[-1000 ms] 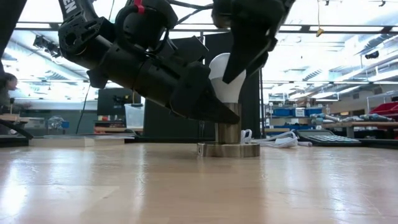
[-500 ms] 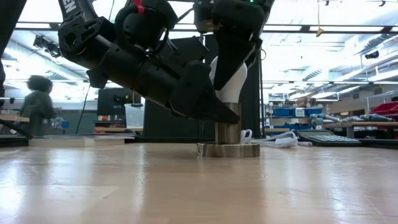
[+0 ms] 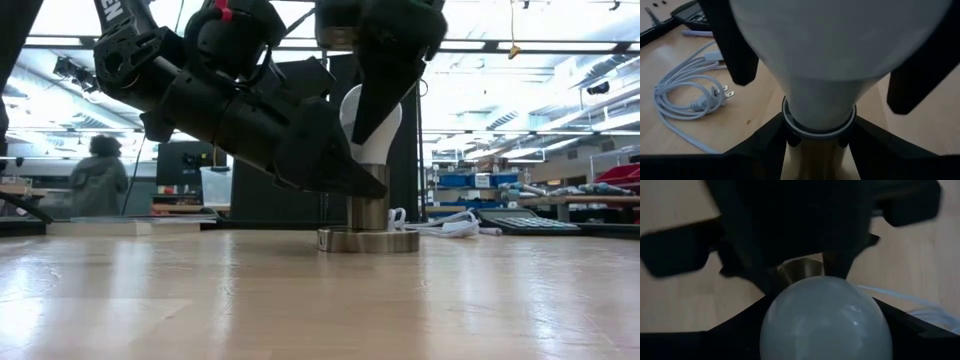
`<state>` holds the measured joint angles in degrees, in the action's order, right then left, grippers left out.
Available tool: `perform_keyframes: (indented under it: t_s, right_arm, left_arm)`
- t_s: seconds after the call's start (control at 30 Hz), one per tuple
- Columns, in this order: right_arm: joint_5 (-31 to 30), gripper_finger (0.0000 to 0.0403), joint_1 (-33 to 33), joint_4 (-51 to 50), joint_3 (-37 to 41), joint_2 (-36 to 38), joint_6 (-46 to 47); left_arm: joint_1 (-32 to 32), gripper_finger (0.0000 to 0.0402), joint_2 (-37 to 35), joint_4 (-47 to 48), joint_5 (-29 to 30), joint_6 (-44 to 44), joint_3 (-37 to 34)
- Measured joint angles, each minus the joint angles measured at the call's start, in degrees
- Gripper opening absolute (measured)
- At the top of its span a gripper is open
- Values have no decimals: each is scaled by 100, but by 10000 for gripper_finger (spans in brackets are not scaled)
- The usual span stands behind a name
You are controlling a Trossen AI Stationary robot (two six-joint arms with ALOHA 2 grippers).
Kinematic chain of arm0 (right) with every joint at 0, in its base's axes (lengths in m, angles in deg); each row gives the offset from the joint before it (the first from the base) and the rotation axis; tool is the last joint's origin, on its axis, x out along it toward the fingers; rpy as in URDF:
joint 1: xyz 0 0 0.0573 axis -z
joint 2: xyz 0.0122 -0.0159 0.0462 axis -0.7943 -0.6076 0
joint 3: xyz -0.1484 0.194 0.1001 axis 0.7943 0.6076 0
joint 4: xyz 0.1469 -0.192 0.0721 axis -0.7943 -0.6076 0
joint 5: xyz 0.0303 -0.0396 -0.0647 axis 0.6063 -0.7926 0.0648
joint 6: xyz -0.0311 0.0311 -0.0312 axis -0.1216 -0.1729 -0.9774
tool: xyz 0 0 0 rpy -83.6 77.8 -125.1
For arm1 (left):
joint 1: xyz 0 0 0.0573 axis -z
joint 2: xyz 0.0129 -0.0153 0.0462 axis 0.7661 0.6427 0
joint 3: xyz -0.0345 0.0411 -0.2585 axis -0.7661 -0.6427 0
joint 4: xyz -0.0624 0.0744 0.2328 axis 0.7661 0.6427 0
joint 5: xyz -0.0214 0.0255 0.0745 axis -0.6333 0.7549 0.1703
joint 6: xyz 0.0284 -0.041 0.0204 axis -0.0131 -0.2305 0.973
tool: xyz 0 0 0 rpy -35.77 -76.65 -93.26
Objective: Screw lightbulb
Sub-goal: Remove the lightbulb from the lamp
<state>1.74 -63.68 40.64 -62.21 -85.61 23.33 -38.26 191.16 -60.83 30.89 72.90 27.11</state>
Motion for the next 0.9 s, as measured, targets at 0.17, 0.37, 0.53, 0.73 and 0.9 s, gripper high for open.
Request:
perform_keyframes:
  t_s: [0.17,0.37,0.53,0.73,0.9]
  right_arm:
    - [409,261,4,0,0,12,-1228]
    - [674,279,-38,-33,0,26,-3310]
    - [661,280,-55,-58,0,29,-4944]
    - [539,281,-63,-51,4,29,-5377]
    - [224,299,-176,-77,-45,38,-4501]
  left_arm:
    - [-2,194,0,-14,-321,199,0]
    - [-2,194,0,-37,-671,499,-2]
    - [-6,194,0,-57,-793,623,-2]
    - [-6,194,-2,-54,-823,621,-4]
    - [-6,194,-2,-35,-855,595,-9]
